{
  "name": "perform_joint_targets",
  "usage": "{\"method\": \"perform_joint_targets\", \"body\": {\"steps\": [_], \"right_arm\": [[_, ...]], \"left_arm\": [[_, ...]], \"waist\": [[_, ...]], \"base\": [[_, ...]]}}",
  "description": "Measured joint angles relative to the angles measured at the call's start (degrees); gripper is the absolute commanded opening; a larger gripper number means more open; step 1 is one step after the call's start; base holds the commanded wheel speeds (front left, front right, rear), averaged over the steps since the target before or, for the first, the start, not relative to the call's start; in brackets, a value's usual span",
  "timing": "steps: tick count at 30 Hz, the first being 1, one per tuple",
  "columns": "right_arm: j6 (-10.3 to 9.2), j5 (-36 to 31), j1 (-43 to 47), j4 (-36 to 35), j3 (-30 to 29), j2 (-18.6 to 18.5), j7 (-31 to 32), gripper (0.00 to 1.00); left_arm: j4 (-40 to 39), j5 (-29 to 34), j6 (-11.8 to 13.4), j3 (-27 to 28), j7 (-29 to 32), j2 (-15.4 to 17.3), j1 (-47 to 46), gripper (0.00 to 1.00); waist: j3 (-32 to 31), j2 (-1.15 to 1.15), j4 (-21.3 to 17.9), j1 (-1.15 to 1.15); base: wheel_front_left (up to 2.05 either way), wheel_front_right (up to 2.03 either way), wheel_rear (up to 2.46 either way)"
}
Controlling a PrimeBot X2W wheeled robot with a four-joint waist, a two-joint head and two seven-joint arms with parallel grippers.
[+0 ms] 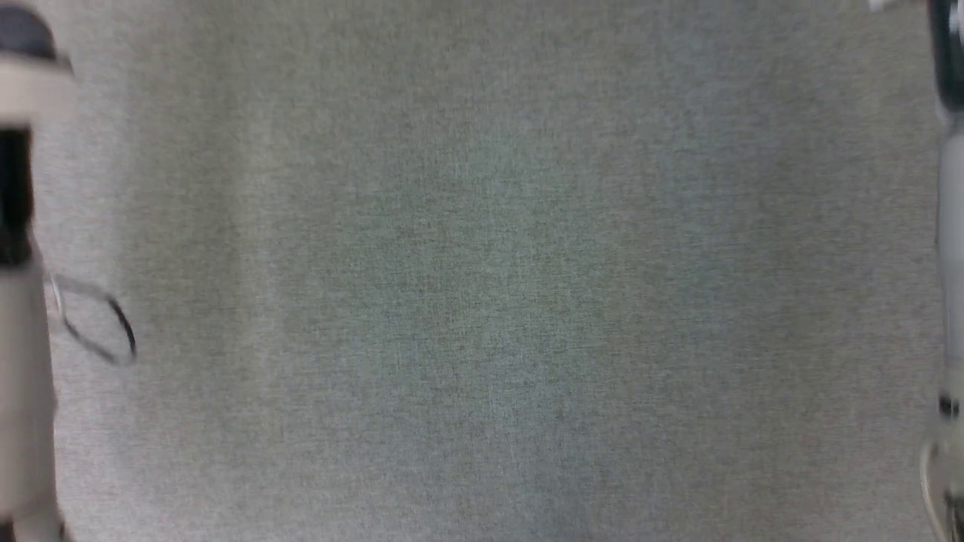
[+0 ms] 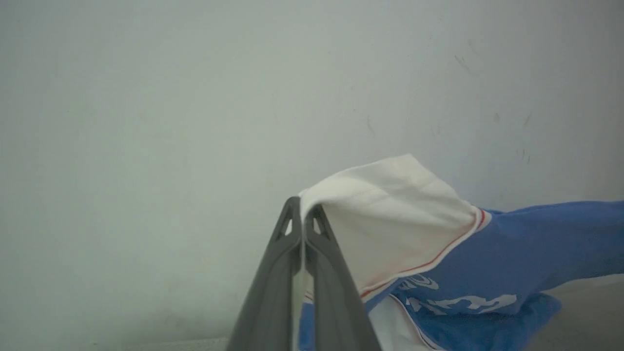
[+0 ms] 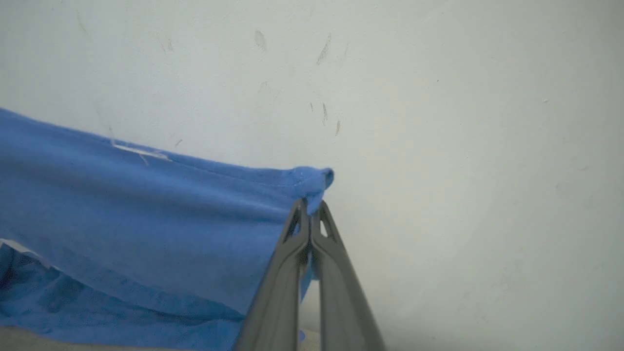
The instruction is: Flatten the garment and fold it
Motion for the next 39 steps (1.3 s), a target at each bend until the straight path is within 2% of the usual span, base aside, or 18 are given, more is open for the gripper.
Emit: {"method": "perform_joint_targets", "body": {"steps": [7, 13, 20, 27, 32, 39], "right_arm": [[0.07, 9.7, 17.0, -16.8, 1.4, -4.0, 9.8, 0.00], [0.08, 14.8, 31.8, -27.6, -0.4, -5.0, 16.8, 0.00], [0.08, 18.9, 46.8, -30.8, -0.5, -5.3, 22.4, 0.00], [0.07, 24.3, 57.1, -33.5, -0.6, -6.9, 28.9, 0.00], [0.05, 27.6, 61.9, -35.9, -0.5, -9.4, 34.6, 0.00], [0.04, 32.2, 69.1, -36.5, 1.2, -15.1, 46.4, 0.00]], "left_arm": [[-15.1, -0.2, 3.7, 3.2, 6.8, 3.1, 19.0, 0.00], [-21.1, -0.3, 5.4, 3.2, 9.8, 2.2, 33.9, 0.00], [-19.4, 0.6, 5.4, 0.1, 10.1, 0.7, 45.3, 0.00], [-17.9, -2.6, 4.8, -1.6, 13.0, -0.5, 54.4, 0.00], [-17.6, -4.9, 4.1, -3.2, 17.9, -0.3, 59.5, 0.00], [-17.7, -9.1, 3.4, -6.3, 27.1, 0.5, 64.6, 0.00]], "waist": [[-5.1, 0.00, -0.1, -0.01], [-8.7, 0.00, 0.0, -0.01], [-12.5, 0.00, 0.8, 0.00], [-15.7, 0.00, 1.8, 0.00], [-17.4, 0.00, 2.6, 0.00], [-19.5, 0.00, 3.3, 0.01]], "base": [[0.00, 0.00, 0.00], [0.00, 0.00, 0.00], [0.00, 0.00, 0.00], [0.00, 0.00, 0.00], [0.00, 0.00, 0.00], [0.00, 0.00, 0.00]]}}
